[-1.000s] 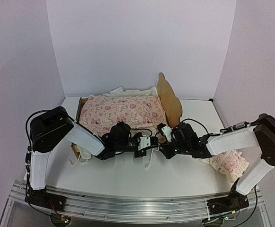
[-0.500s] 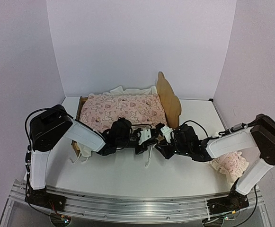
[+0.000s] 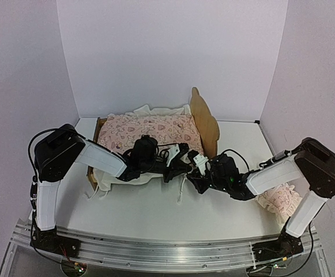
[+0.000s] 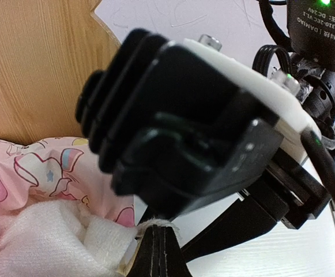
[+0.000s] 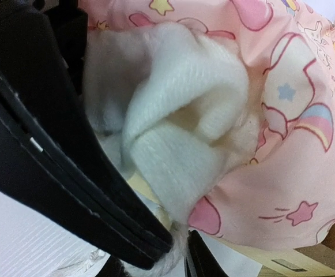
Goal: Set up the pet bed
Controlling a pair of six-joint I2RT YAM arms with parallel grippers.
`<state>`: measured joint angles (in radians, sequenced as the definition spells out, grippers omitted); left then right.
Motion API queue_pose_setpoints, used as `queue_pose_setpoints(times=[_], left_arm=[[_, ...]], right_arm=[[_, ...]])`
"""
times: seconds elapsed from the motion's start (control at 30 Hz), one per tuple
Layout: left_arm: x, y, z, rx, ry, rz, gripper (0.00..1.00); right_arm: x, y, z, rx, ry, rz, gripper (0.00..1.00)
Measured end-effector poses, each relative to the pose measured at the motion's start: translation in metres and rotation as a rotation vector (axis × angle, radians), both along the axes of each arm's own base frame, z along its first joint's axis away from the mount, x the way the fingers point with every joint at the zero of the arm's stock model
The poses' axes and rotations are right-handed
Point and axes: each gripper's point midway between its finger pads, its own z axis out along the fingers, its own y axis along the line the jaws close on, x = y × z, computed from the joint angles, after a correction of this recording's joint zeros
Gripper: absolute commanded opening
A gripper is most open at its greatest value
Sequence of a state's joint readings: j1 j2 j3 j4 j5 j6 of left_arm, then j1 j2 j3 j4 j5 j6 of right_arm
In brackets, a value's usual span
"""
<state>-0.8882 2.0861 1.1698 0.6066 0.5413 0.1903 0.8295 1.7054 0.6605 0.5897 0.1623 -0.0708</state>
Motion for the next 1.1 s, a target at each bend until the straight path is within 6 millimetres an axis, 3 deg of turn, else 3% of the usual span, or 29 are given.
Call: queue_pose_setpoints(times=[0.47, 0.7, 0.97, 1.0, 1.1], left_arm=[[0.0037, 0.0011, 0.0024, -0.019, 0.136, 0.038, 0.00], [0.0037, 0.0021, 0.0005, 0.000, 0.149, 0.042, 0.00], [0.0039, 0.0027, 0.0002, 0.006, 0.147, 0.044, 0.00], [0.0040, 0.0027, 0.0002, 0.007, 0.147, 0.045, 0.01], [0.0057, 0.0030, 0.0001, 0.012, 0.148, 0.052, 0.17]], right_arm=[[0.0072, 0.0020, 0.0106, 0.051, -0.023, -0.012, 0.29], [0.0094, -0.0001, 0.0106, 0.061, -0.014, -0.016, 0.04], [0.0088, 0.0006, 0.0102, 0.071, -0.003, -0.009, 0.00], [0.0087, 0.0006, 0.0101, 0.072, -0.001, -0.009, 0.00], [0.0071, -0.0004, 0.0087, 0.076, 0.009, -0.008, 0.00]])
